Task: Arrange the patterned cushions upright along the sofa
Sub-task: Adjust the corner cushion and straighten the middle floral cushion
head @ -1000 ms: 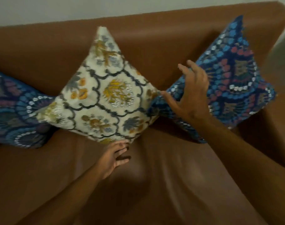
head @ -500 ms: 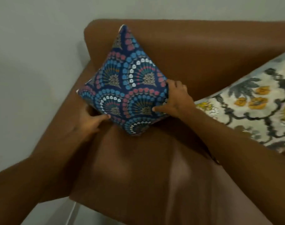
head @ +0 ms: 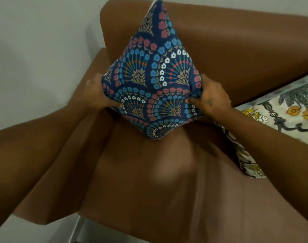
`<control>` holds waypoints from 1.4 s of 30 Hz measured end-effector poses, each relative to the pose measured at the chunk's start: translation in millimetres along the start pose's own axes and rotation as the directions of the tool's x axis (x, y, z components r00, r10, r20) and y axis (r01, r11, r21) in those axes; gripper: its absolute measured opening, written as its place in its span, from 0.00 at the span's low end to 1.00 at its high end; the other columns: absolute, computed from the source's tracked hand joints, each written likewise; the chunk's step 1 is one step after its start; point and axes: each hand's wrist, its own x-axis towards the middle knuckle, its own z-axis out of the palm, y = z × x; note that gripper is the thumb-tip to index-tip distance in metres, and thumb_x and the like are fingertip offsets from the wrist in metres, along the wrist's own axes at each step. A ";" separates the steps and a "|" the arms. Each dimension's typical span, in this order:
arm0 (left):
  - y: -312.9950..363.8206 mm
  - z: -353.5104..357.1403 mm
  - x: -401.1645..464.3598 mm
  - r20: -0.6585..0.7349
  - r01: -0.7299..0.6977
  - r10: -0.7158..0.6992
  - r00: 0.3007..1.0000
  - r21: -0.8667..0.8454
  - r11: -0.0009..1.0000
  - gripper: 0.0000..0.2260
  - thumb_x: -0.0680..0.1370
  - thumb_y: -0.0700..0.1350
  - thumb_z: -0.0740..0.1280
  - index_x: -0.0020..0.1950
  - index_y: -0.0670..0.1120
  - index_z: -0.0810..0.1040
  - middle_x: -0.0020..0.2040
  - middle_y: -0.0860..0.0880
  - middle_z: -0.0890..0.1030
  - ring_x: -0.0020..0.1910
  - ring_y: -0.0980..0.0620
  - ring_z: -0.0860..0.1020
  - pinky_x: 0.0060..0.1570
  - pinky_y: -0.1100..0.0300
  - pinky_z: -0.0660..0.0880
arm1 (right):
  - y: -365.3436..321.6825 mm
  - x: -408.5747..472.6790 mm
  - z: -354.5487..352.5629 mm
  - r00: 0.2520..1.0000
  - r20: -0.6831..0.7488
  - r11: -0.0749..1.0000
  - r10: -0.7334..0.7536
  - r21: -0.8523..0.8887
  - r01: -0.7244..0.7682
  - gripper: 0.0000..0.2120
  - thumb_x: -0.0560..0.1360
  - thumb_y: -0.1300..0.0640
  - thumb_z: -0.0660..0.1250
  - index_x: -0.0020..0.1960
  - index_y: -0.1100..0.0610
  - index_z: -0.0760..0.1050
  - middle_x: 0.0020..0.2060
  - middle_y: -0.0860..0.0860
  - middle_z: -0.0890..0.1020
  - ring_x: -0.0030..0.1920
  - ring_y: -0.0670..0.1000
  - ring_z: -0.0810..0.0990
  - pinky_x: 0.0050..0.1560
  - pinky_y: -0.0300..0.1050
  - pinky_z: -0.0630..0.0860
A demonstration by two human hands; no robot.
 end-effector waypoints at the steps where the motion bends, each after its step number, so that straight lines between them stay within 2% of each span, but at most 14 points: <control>1: 1.9 -0.5 -1.9 -0.034 0.005 -0.006 0.999 -0.034 0.999 0.54 0.54 0.62 0.86 0.74 0.44 0.68 0.70 0.44 0.78 0.70 0.41 0.75 0.69 0.39 0.73 | 0.1 0.3 -3.5 0.999 -0.030 1.000 -0.019 -0.003 0.018 0.26 0.71 0.52 0.79 0.62 0.59 0.71 0.59 0.59 0.81 0.60 0.65 0.80 0.52 0.61 0.78; 7: 17.9 6.9 -16.2 -0.006 0.043 -0.043 0.999 0.059 0.997 0.52 0.56 0.59 0.87 0.75 0.46 0.71 0.72 0.43 0.77 0.72 0.40 0.74 0.73 0.42 0.68 | 1.4 -1.2 -4.0 0.997 0.076 1.000 0.017 0.003 -0.017 0.30 0.70 0.52 0.80 0.64 0.60 0.69 0.62 0.60 0.79 0.63 0.64 0.77 0.58 0.63 0.76; 10: 24.3 9.2 -26.2 -0.053 0.119 -0.116 0.992 0.059 0.991 0.58 0.57 0.59 0.85 0.81 0.45 0.63 0.79 0.40 0.68 0.79 0.37 0.64 0.78 0.39 0.61 | 4.5 -2.8 -7.4 0.997 0.072 0.998 0.028 0.052 -0.032 0.36 0.67 0.52 0.83 0.69 0.59 0.70 0.64 0.59 0.75 0.66 0.62 0.74 0.64 0.60 0.74; 12: 29.1 22.5 -48.7 -0.236 0.223 -0.215 0.948 0.010 0.975 0.57 0.65 0.55 0.84 0.84 0.43 0.54 0.83 0.38 0.58 0.82 0.35 0.55 0.79 0.40 0.57 | 16.0 -18.5 -24.9 0.997 -0.072 0.992 -0.004 0.122 0.013 0.39 0.65 0.50 0.83 0.71 0.55 0.72 0.65 0.54 0.76 0.66 0.55 0.75 0.66 0.47 0.72; 14: 44.9 53.7 -86.2 -0.395 0.194 -0.213 0.894 -0.087 0.977 0.53 0.70 0.52 0.81 0.84 0.40 0.52 0.83 0.36 0.54 0.83 0.36 0.53 0.80 0.40 0.55 | 59.2 -54.8 -64.5 0.937 -0.348 0.984 -0.025 0.156 0.084 0.33 0.65 0.42 0.81 0.68 0.44 0.74 0.61 0.39 0.77 0.62 0.41 0.76 0.62 0.33 0.69; 16: 70.2 97.4 -128.2 -0.363 0.111 -0.199 0.910 -0.249 0.962 0.47 0.72 0.47 0.80 0.82 0.39 0.56 0.81 0.36 0.59 0.80 0.37 0.59 0.78 0.39 0.60 | 128.1 -96.7 -116.2 0.829 -0.558 0.985 0.040 0.160 0.060 0.29 0.67 0.35 0.78 0.65 0.36 0.73 0.59 0.31 0.77 0.60 0.34 0.76 0.62 0.32 0.72; 17: 87.3 122.7 -146.4 -0.278 0.112 -0.219 0.935 -0.354 0.928 0.44 0.72 0.43 0.80 0.81 0.39 0.59 0.79 0.37 0.63 0.78 0.39 0.64 0.75 0.40 0.65 | 166.0 -115.4 -141.2 0.800 -0.588 0.981 0.123 0.191 -0.010 0.33 0.66 0.33 0.78 0.67 0.37 0.73 0.60 0.32 0.78 0.61 0.37 0.77 0.64 0.40 0.75; 19: 132.7 175.2 -173.9 -0.066 0.172 -0.245 0.967 -0.541 0.824 0.40 0.72 0.36 0.79 0.80 0.40 0.62 0.77 0.40 0.68 0.73 0.41 0.72 0.69 0.47 0.73 | 227.9 -144.3 -181.3 0.799 -0.524 0.945 0.294 0.286 -0.160 0.41 0.60 0.32 0.82 0.68 0.39 0.71 0.61 0.37 0.79 0.60 0.42 0.79 0.64 0.55 0.78; 22: 219.2 235.2 -186.4 0.147 0.213 -0.154 0.977 -0.680 0.701 0.40 0.72 0.38 0.79 0.80 0.45 0.63 0.75 0.47 0.71 0.71 0.47 0.75 0.64 0.55 0.76 | 282.4 -155.2 -209.7 0.824 -0.336 0.869 0.456 0.368 -0.330 0.54 0.50 0.32 0.85 0.72 0.42 0.68 0.66 0.42 0.76 0.64 0.46 0.76 0.66 0.53 0.76; 25: 289.7 255.7 -162.6 0.320 0.356 -0.162 0.933 -0.774 0.523 0.46 0.65 0.60 0.80 0.78 0.58 0.62 0.65 0.63 0.72 0.64 0.54 0.76 0.61 0.47 0.78 | 312.2 -143.0 -215.6 0.890 -0.030 0.837 0.456 0.354 -0.417 0.64 0.47 0.39 0.86 0.78 0.46 0.64 0.71 0.45 0.75 0.67 0.50 0.76 0.62 0.52 0.78; 28: 322.5 267.5 -132.4 0.384 0.451 -0.252 0.888 -0.831 0.325 0.42 0.69 0.68 0.74 0.79 0.60 0.61 0.68 0.59 0.76 0.63 0.50 0.77 0.63 0.34 0.74 | 326.7 -136.6 -205.7 0.921 0.244 0.884 0.304 0.288 -0.368 0.55 0.48 0.45 0.88 0.72 0.40 0.71 0.64 0.44 0.83 0.62 0.49 0.82 0.61 0.62 0.81; 30: 326.7 276.5 -118.8 0.377 0.454 -0.278 0.883 -0.837 0.306 0.34 0.77 0.68 0.66 0.81 0.61 0.62 0.75 0.52 0.75 0.70 0.43 0.76 0.68 0.28 0.69 | 332.6 -134.5 -196.4 0.932 0.254 0.905 0.258 0.274 -0.326 0.58 0.49 0.44 0.88 0.76 0.45 0.68 0.66 0.45 0.80 0.66 0.50 0.79 0.68 0.61 0.76; 34: 317.8 286.9 -95.5 0.406 0.482 -0.286 0.868 -0.828 0.287 0.28 0.82 0.67 0.56 0.78 0.55 0.70 0.75 0.46 0.77 0.71 0.39 0.76 0.61 0.35 0.73 | 333.7 -138.2 -189.1 0.960 0.157 0.914 0.233 0.301 -0.271 0.59 0.48 0.32 0.85 0.75 0.44 0.69 0.69 0.44 0.79 0.69 0.49 0.76 0.71 0.56 0.73; 42: 313.2 280.2 -61.6 0.435 0.520 -0.305 0.847 -0.796 0.310 0.29 0.81 0.68 0.56 0.71 0.51 0.79 0.63 0.44 0.85 0.61 0.40 0.82 0.59 0.35 0.78 | 320.1 -158.9 -191.7 0.968 -0.017 0.900 0.251 0.373 -0.226 0.38 0.54 0.39 0.86 0.61 0.40 0.77 0.51 0.34 0.84 0.50 0.28 0.80 0.52 0.32 0.75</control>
